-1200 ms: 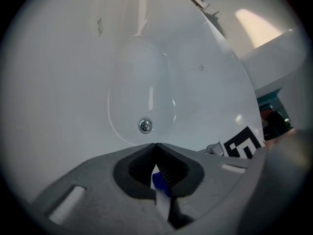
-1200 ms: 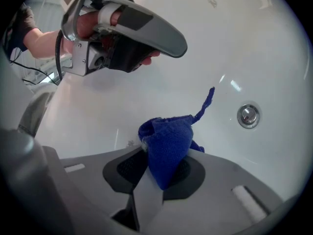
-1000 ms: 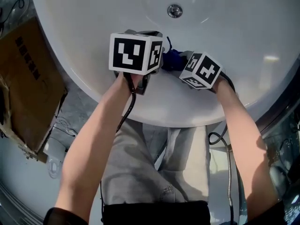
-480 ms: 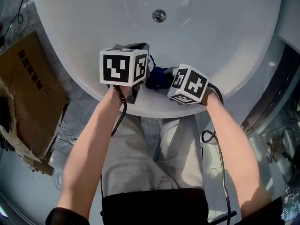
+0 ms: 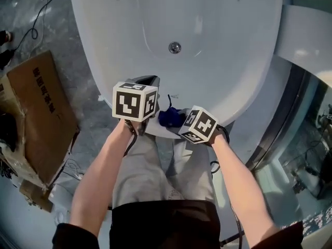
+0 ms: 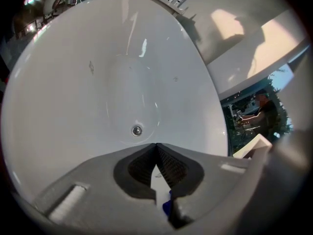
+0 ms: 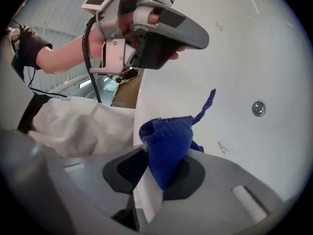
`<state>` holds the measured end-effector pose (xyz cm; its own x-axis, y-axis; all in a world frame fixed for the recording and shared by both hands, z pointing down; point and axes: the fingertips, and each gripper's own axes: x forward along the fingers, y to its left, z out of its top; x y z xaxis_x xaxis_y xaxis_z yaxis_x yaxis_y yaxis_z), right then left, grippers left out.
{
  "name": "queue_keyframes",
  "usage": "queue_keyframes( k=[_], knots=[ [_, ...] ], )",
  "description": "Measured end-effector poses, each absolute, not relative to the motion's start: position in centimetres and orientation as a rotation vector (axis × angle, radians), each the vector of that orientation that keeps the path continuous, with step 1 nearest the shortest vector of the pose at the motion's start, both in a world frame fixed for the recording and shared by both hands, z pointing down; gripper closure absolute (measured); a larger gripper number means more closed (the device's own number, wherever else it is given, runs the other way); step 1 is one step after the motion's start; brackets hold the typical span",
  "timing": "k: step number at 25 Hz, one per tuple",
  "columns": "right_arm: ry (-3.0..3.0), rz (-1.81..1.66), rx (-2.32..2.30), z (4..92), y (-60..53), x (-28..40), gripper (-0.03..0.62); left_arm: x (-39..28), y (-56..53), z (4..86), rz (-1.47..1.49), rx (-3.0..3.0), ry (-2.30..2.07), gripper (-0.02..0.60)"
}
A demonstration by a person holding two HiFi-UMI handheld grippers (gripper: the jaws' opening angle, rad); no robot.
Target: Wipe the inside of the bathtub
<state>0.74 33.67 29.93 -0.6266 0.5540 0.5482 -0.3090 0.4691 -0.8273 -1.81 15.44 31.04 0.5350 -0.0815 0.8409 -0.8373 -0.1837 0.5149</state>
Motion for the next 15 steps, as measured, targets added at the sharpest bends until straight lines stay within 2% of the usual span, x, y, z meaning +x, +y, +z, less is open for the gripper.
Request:
queue_keyframes(
  k=[11,15],
  knots=[
    [-2.039,1.304,0.124,19.3,26.3,-4.4,0.508,-7.9,10.7,18.1,0.747,1.751,-0.905,0.579],
    [-2.132,1.117,0.165,14.8,22.1,-6.9,0.508,-10.0,8.4,12.6,0.733,1.862,-0.954,0.579]
  ],
)
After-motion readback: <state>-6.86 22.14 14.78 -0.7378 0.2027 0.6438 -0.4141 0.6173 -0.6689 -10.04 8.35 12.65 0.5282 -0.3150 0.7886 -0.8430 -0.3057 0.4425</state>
